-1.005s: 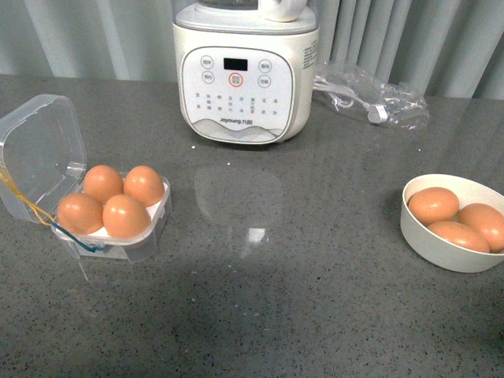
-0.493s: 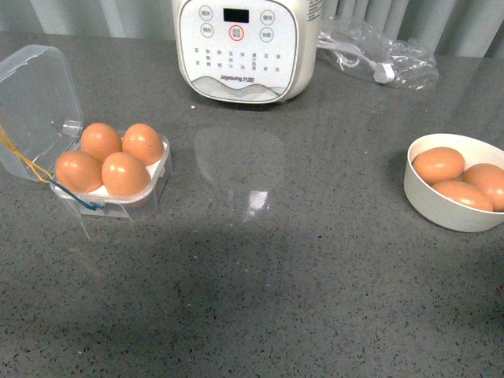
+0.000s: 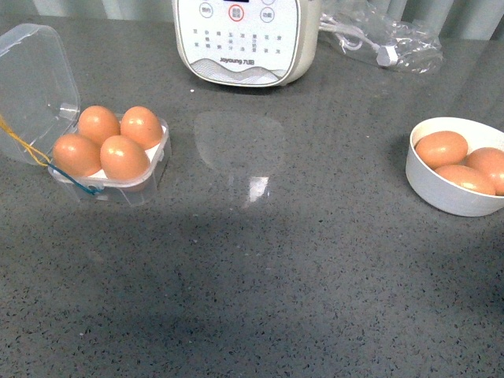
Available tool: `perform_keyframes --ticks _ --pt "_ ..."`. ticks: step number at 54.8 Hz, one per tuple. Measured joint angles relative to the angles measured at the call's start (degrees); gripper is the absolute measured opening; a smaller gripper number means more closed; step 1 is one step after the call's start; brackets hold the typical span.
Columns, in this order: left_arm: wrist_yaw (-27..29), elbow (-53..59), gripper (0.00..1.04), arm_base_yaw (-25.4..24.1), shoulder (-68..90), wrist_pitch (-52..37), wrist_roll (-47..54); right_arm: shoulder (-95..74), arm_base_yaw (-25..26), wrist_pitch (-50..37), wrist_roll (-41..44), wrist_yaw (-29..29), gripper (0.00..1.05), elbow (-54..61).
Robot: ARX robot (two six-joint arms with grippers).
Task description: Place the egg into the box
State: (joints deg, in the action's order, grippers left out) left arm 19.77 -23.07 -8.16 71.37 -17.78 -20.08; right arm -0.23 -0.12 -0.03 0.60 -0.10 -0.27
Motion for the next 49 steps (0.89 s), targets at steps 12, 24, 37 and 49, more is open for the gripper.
perform_keyframes --ticks 12,24,37,49 --pt "1.1 -11.5 0.98 0.0 13.3 0.8 -2.2 0.0 0.0 0.0 0.0 0.0 0.97 0.0" --pt "-2.9 -19.8 0.98 3.9 20.5 5.3 -4.1 0.0 0.0 0.0 0.0 0.0 0.97 0.0" --pt "-9.2 -21.1 0.98 7.5 19.4 10.0 -8.7 0.0 0.0 0.0 0.0 0.0 0.97 0.0" --pt "-2.5 -18.7 0.98 2.7 15.1 8.2 -10.1 0.0 0.0 0.0 0.0 0.0 0.97 0.0"
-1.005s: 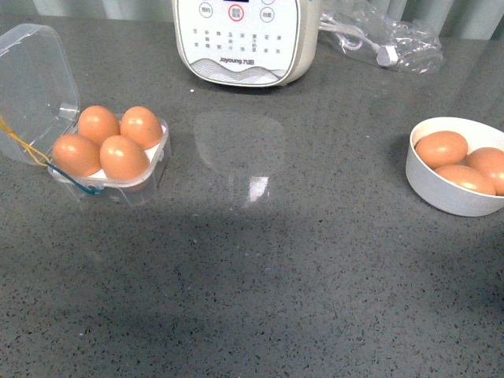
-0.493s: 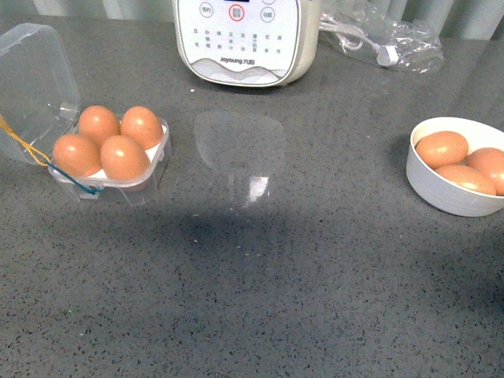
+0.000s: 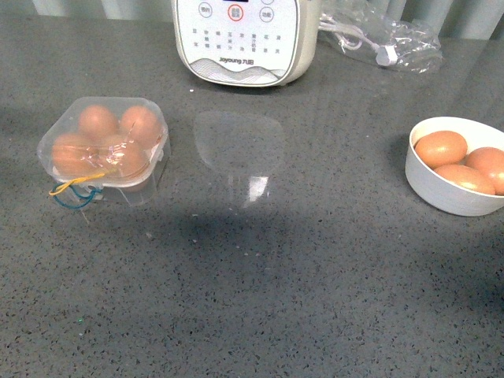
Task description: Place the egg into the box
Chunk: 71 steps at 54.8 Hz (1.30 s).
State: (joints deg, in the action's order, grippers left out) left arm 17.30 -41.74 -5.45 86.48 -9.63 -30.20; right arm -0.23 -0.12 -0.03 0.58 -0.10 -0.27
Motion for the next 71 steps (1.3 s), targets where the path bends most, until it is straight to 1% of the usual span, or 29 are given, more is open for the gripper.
perform_keyframes --ticks 5,7,8,9,10,11,12,14,16,19,21,25,30,31,36,37,38,42,45,49,71 --pt "3.5 2.3 0.98 -2.0 -2.0 -1.8 1.6 0.0 0.0 0.0 0.0 0.0 0.97 0.0" --pt "3.5 2.8 0.98 -2.4 -2.4 -2.1 2.0 0.0 0.0 0.0 0.0 0.0 0.97 0.0" --pt "2.3 3.3 0.97 -2.7 -2.3 -3.3 3.3 0.0 0.0 0.0 0.0 0.0 0.97 0.0" --pt "-1.9 4.9 0.94 -3.4 -1.9 -8.0 5.0 0.0 0.0 0.0 0.0 0.0 0.97 0.0" --pt "-4.2 5.8 0.92 -3.6 -1.8 -11.0 6.5 0.0 0.0 0.0 0.0 0.0 0.97 0.0" --pt "-8.6 7.8 0.89 -3.9 -1.7 -17.1 8.4 0.0 0.0 0.0 0.0 0.0 0.97 0.0" --pt "-10.5 8.8 0.87 -4.0 -1.6 -20.0 10.3 0.0 0.0 0.0 0.0 0.0 0.97 0.0" --pt "-18.1 13.0 0.8 -4.0 -1.3 -31.0 15.5 0.0 0.0 0.0 0.0 0.0 0.97 0.0" --pt "-23.7 17.7 0.71 -3.4 -1.6 -41.3 20.8 0.0 0.0 0.0 0.0 0.2 0.97 0.0" --pt "-25.2 21.3 0.6 -2.3 -3.9 -48.9 24.5 0.0 0.0 0.0 0.0 0.0 0.97 0.0" --pt "-25.0 22.5 0.55 -1.9 -5.5 -50.5 25.8 0.0 0.0 0.0 0.0 0.0 0.97 0.0" --pt "-24.3 24.2 0.44 -1.5 -8.8 -51.1 27.4 0.0 0.0 0.0 0.0 0.1 0.97 0.0" --pt "-23.3 27.2 0.28 -0.8 -12.0 -50.7 28.7 0.0 0.0 0.0 0.0 0.0 0.97 0.0" --pt "-23.2 27.8 0.26 -0.7 -12.1 -50.7 28.7 0.0 0.0 0.0 0.0 0.0 0.97 0.0" --pt "-22.3 31.5 0.1 0.1 -12.7 -53.2 29.1 0.0 0.0 0.0 0.0 0.0 0.97 0.0" --pt "-22.2 31.8 0.08 0.2 -13.0 -53.2 29.1 0.0 0.0 0.0 0.0 0.0 0.97 0.0" --pt "-21.8 32.8 0.03 0.4 -14.0 -52.8 29.0 0.0 0.0 0.0 0.0 0.0 0.97 0.0" --pt "-21.5 34.7 0.04 1.2 -18.0 -50.8 29.5 0.0 0.0 0.0 0.0 0.0 0.97 0.0" --pt "-18.1 35.8 0.04 3.6 -21.6 -48.8 29.6 0.0 0.0 0.0 0.0 0.0 0.97 0.0" --pt "-17.5 37.3 0.04 5.1 -25.7 -45.9 29.7 0.0 0.0 0.0 0.0 0.0 0.97 0.0" --pt "-17.3 40.1 0.04 5.3 -42.9 -32.2 29.7 0.0 0.0 0.0 0.0 0.0 0.97 0.0"
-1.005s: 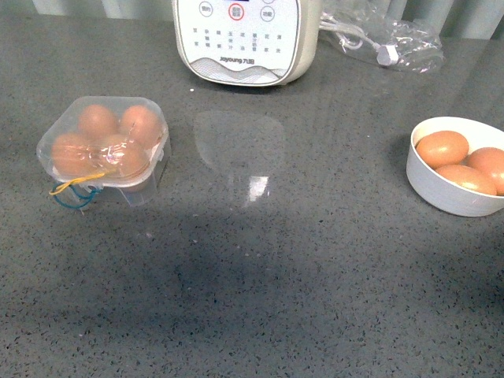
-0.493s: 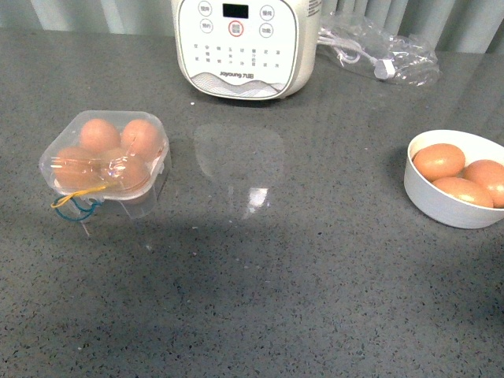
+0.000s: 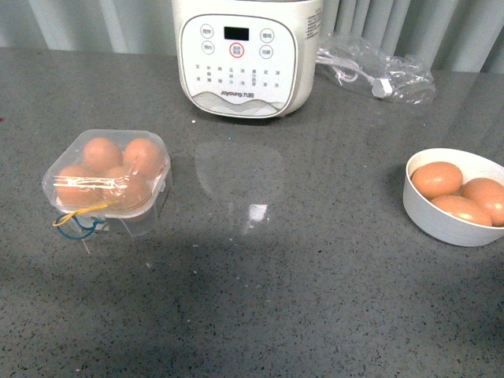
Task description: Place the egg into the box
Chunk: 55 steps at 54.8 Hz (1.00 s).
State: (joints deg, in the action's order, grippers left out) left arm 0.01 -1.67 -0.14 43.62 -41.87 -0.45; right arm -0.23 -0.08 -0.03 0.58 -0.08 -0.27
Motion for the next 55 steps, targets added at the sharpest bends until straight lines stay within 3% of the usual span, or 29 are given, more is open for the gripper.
perform_keyframes --ticks 55 --pt "0.0 0.1 0.04 0.0 -30.2 28.3 0.0 0.0 0.0 0.0 0.0 0.0 0.97 0.0"
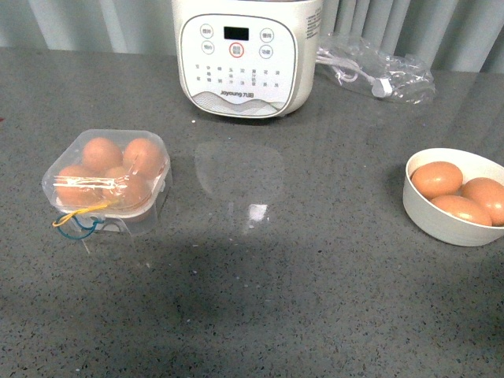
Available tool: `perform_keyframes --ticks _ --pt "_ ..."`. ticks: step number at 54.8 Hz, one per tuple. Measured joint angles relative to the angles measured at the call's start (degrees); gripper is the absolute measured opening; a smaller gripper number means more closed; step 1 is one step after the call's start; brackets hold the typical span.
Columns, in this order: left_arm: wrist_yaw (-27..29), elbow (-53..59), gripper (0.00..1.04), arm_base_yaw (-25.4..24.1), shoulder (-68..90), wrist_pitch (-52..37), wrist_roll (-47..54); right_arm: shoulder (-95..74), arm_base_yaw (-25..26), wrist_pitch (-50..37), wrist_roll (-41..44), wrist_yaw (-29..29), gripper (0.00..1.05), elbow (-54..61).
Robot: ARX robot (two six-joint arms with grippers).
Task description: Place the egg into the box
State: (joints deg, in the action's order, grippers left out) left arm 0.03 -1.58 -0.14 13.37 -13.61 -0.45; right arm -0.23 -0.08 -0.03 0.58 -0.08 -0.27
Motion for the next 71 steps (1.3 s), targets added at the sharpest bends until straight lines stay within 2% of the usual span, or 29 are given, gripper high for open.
perform_keyframes --ticks 13,19,27,40,54,71 --pt "0.0 0.0 0.04 0.0 -4.0 4.0 0.0 0.0 0.0 0.0 0.0 0.0 0.97 0.0" --pt "0.0 0.0 0.04 0.0 -11.1 12.9 0.0 0.0 0.0 0.0 0.0 0.0 0.97 0.0" --pt "0.0 0.0 0.04 0.0 -13.1 13.6 0.0 0.0 0.0 0.0 0.0 0.0 0.97 0.0" --pt "0.0 0.0 0.57 0.0 -13.2 13.6 0.0 0.0 0.0 0.0 0.0 0.0 0.97 0.0" --pt "0.0 0.0 0.98 0.0 -13.2 13.6 0.0 0.0 0.0 0.0 0.0 0.0 0.97 0.0" --pt "0.0 0.0 0.98 0.0 -13.2 13.6 0.2 0.0 0.0 0.0 0.0 0.0 0.97 0.0"
